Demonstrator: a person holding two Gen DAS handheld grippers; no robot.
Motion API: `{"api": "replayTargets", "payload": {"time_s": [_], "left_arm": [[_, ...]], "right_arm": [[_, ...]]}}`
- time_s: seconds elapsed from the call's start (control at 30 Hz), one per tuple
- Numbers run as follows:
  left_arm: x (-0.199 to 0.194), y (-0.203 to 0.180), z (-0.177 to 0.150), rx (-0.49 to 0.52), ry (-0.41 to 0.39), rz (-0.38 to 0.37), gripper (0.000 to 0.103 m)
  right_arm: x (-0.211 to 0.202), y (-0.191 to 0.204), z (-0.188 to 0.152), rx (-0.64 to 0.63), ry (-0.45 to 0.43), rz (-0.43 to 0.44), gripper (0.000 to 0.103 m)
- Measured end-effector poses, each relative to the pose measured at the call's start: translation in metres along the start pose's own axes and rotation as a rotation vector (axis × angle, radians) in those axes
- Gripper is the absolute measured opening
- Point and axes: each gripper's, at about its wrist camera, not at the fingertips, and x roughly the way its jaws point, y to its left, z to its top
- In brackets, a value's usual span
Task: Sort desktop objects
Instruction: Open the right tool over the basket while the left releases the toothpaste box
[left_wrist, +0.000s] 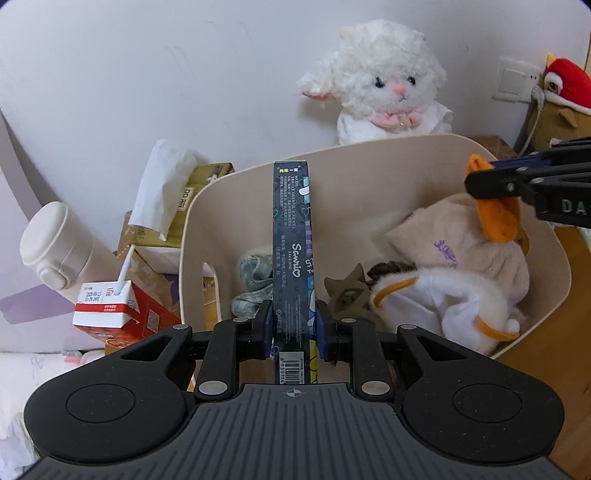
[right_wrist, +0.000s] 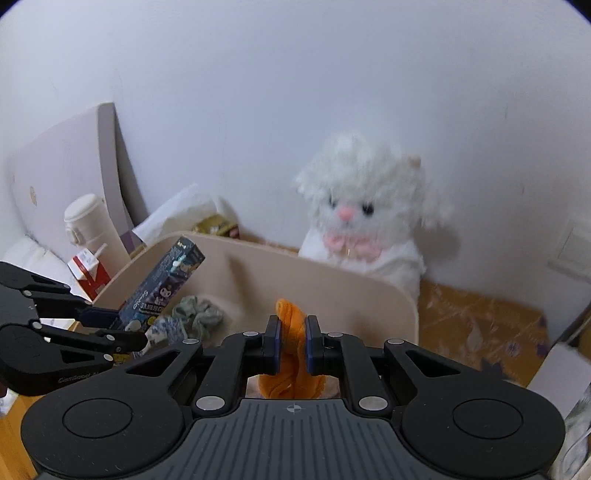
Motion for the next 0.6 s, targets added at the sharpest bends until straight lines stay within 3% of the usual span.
{"api": "replayTargets", "payload": {"time_s": [0.07,0.1,0.13,0.2,0.23,0.53,0.6], "left_arm": [[0.0,-0.002,0.0,0.008,-0.001,-0.009,0.026],[-0.001,-0.002,0.0,0.015,-0.004,-0.005,0.036],[-0.002,-0.003,0.0,0.024,-0.008,0.007,0.05],[-0.005,-0.005,-0.001,0.043,-0.024,0.03,0.063],[-0.007,-0.006,-0.002,0.05,-0.034,0.036,0.065],[-0.025,0.005,-0.01,0.008,-0.049,0.041,0.072],[-0.031,0.007,-0.013,-0.003,-0.061,0.045,0.072]], "right_arm": [[0.004,-0.003,-0.002,0.026,0.019,0.01,0.017],[0.005,-0.003,-0.003,0.033,0.022,0.012,0.031],[0.005,-0.004,-0.004,0.036,0.018,0.006,0.038],[0.001,-0.003,-0.005,0.032,0.007,0.007,0.051],[-0.001,-0.003,-0.005,0.031,0.003,0.006,0.06],[-0.029,0.003,-0.01,0.024,-0.067,-0.024,0.099],[-0.04,0.005,-0.014,0.019,-0.089,-0.033,0.102]]}}
